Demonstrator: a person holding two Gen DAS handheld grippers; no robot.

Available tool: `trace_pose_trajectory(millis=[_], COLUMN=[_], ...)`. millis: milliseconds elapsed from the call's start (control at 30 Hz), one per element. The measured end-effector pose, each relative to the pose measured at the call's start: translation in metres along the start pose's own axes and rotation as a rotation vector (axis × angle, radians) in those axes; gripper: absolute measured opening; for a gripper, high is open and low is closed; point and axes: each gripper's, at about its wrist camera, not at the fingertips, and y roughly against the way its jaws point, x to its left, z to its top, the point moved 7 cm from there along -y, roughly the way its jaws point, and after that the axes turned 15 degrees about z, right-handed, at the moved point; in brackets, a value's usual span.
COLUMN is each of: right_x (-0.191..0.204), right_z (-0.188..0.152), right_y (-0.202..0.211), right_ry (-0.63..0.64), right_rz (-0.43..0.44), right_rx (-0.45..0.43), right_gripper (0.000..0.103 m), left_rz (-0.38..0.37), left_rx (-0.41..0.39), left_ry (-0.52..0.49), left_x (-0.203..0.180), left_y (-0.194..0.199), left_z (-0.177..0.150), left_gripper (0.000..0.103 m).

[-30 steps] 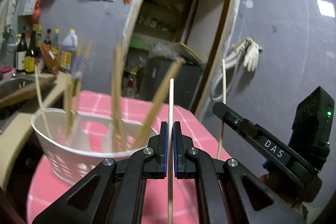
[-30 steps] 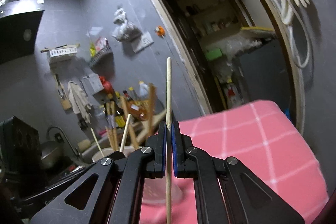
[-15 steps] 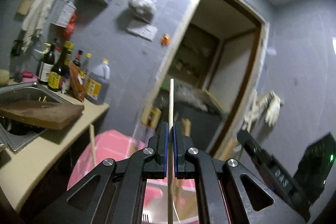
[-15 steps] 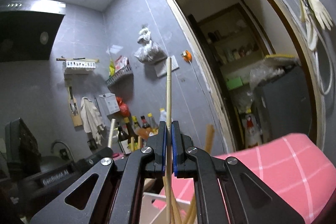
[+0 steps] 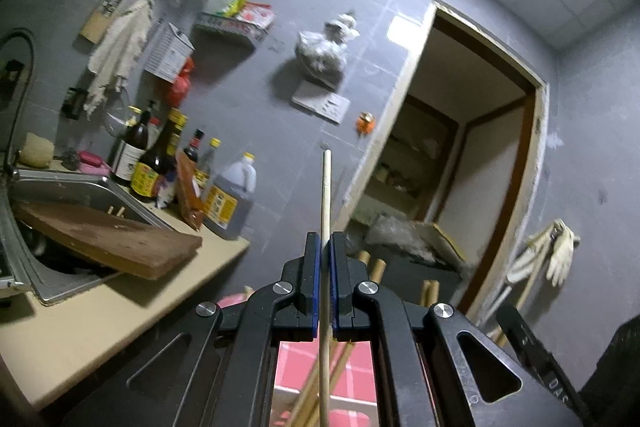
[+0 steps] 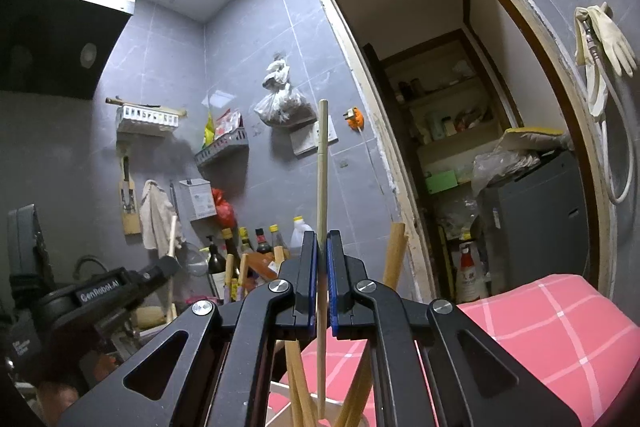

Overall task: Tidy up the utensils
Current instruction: 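Lift both held chopsticks and lower them into the white caddy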

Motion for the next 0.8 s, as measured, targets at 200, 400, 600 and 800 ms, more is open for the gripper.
trace_pose_trajectory(millis=[200,400,600,800], right_x=[0.000,0.000,0.000,0.001], right_z=[-0.008,-0.018,-0.028,-0.037], right_y=[-0.007,-0.010,-0.012,-0.014], right_ry=[0.000,0.002,-0.003,-0.006], right_rz=[0.000,-0.001,-0.004,-0.005], right_rx=[0.038,0.079,0.118,0.150], right_gripper=[0.003,0.003,0.003,0.003], left_rz=[0.023,0.035,0.032,0.031], left_rx=[-0.018,-0.013,0.023,0.059], left_ry=[0.006,-0.032,-0.095,-0.170], left_x=[0.006,0.005,0.000,-0.006], left_y=[-0.001,-0.006,-0.010,-0.012], left_z=[0.002,-0.009,-0.027,-0.049], left_gripper=[0.002,0.002,0.002,0.003])
